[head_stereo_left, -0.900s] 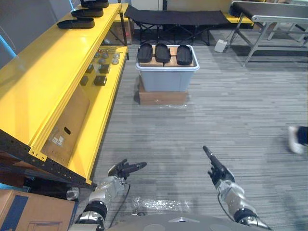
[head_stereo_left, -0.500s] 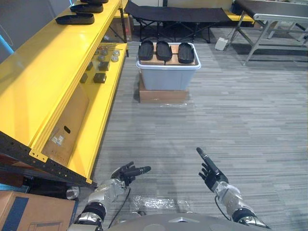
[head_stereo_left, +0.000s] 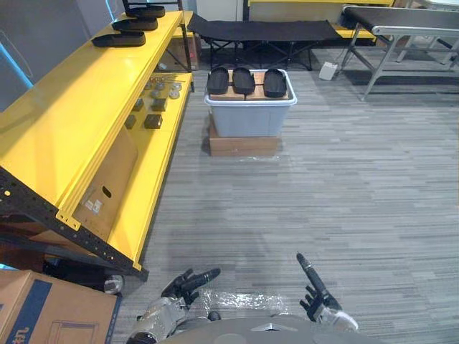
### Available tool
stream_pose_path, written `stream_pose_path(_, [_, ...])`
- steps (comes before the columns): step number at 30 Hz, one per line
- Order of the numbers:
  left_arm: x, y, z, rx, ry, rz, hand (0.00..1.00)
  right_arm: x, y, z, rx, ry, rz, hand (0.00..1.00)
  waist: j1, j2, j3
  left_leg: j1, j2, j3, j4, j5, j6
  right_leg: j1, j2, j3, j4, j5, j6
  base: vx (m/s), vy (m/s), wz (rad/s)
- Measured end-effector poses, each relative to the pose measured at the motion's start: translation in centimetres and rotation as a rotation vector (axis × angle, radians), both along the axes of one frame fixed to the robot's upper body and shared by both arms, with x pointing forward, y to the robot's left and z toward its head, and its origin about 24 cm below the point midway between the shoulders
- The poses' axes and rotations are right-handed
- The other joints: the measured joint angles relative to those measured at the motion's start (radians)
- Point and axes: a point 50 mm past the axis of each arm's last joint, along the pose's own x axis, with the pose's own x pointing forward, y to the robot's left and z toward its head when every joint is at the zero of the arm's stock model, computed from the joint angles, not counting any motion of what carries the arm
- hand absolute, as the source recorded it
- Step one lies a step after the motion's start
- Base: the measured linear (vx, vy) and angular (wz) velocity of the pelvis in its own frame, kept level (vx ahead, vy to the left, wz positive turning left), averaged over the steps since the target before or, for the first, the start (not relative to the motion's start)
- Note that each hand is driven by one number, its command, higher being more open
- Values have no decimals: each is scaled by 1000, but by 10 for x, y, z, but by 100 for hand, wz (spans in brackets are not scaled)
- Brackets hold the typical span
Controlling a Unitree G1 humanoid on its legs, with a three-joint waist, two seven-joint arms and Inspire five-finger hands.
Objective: Walk over and take three plastic housings, then place them on the shelf
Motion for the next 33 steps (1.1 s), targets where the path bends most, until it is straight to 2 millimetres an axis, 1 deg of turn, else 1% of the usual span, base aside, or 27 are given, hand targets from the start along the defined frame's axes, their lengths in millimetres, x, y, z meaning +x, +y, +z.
stream_pose_path(3, [-8,2,-2,6,6,26,100,-5,1,-1,34,-6,-77,100,2,-3,-2,-4,-1,11,0,-1,0,1,0,5,-13,5,4,-27,49,-7])
stream_pose_path(6, [-11,4,-2,6,13,53,100,-10,3,-2,51,2,-120,100,10,-14,-7,-4,-1,15,0,-4,-3,2,0,5,-16,5,4,-2,13,-1])
stream_pose_path(10, [-10,4,-2,7,0,56,100,-15,4,-3,52,12,-125,100,24,-17,-11,-2,-1,21,0,-9,-8,18,4,5,-33,18,4,45,17,-2])
stream_pose_path(15, [-12,4,-2,-5,-10,75,100,-15,4,-3,52,13,-129,100,24,-15,-12,7,0,27,0,-12,-13,22,7,6,-44,18,2,44,-2,-4])
stream_pose_path(16, [-12,4,-2,-11,-14,72,100,-15,4,-3,50,15,-129,100,24,-15,-12,10,0,28,0,-15,-18,26,8,7,-47,16,0,0,0,0])
stream_pose_path(20, [-10,2,-1,-13,-27,49,100,-14,4,-3,41,14,-112,100,24,-14,-12,11,1,36,0,-21,-22,22,8,12,-42,11,-6,11,0,-6])
stream_pose_path(21, [-8,2,-1,-3,-33,17,100,-11,3,-3,40,7,-111,100,24,-13,-9,10,2,39,0,-27,-16,7,2,17,-2,-11,-6,5,21,-9])
stream_pose_path(22, [-6,1,0,5,-40,-20,100,-7,2,-1,37,-7,-108,100,24,-23,-2,7,-1,40,0,-40,-13,-34,-14,23,83,-51,-1,9,45,-6])
stream_pose_path(23, [-3,2,1,13,-44,-39,100,-5,1,0,34,-16,-106,100,23,-22,0,5,-2,36,0,-43,-6,-60,-25,29,140,-72,1,4,69,-10])
stream_pose_path(24, [3,-1,3,15,-59,-61,100,5,-3,3,21,-46,-96,100,24,-16,15,5,2,35,0,-52,12,-143,-44,44,300,-86,-7,2,89,-7])
stream_pose_path(25, [12,-4,7,15,-89,-83,100,17,-5,7,14,-84,-81,100,19,-6,32,13,8,34,2,-48,22,-227,-69,48,476,-81,-4,2,73,-2])
stream_pose_path(26, [17,-7,9,15,-107,-101,100,23,-5,9,11,-103,-72,100,18,-14,55,28,10,29,5,-44,28,-256,-79,44,541,-92,-12,21,56,22])
stream_pose_path(27, [24,-6,12,25,-122,-114,100,26,-2,9,13,-115,-59,100,10,-25,79,34,18,24,21,-47,27,-271,-86,45,547,-118,-39,61,17,28])
stream_pose_path(28, [28,-6,14,32,-132,-113,100,27,4,9,23,-117,-39,100,14,-41,85,33,30,19,41,-60,18,-280,-75,46,498,-118,-40,81,2,23])
stream_pose_path(29, [29,-6,14,33,-133,-115,100,28,7,9,27,-120,-33,100,16,-44,87,32,39,17,53,-70,10,-283,-65,48,463,-116,-37,121,-36,8])
stream_pose_path(30, [30,-8,14,35,-127,-129,100,28,8,9,27,-124,-31,100,16,-42,88,30,58,14,77,-85,-2,-289,-44,56,387,-107,-26,114,-38,1])
stream_pose_path(31, [30,-9,14,37,-123,-137,100,28,8,9,25,-124,-27,100,16,-39,90,28,68,14,90,-94,-6,-292,-36,59,353,-99,-20,159,-58,-2])
stream_pose_path(32, [30,-9,14,41,-119,-145,100,28,9,8,8,-115,10,100,16,-38,91,28,82,14,117,-119,-22,-299,-27,62,297,-87,-5,179,-73,-1])
stream_pose_path(33, [30,-8,14,47,-116,-145,100,24,11,7,-4,-98,46,100,15,-40,91,29,92,14,148,-144,-42,-298,-26,62,253,-77,-3,188,-94,1])
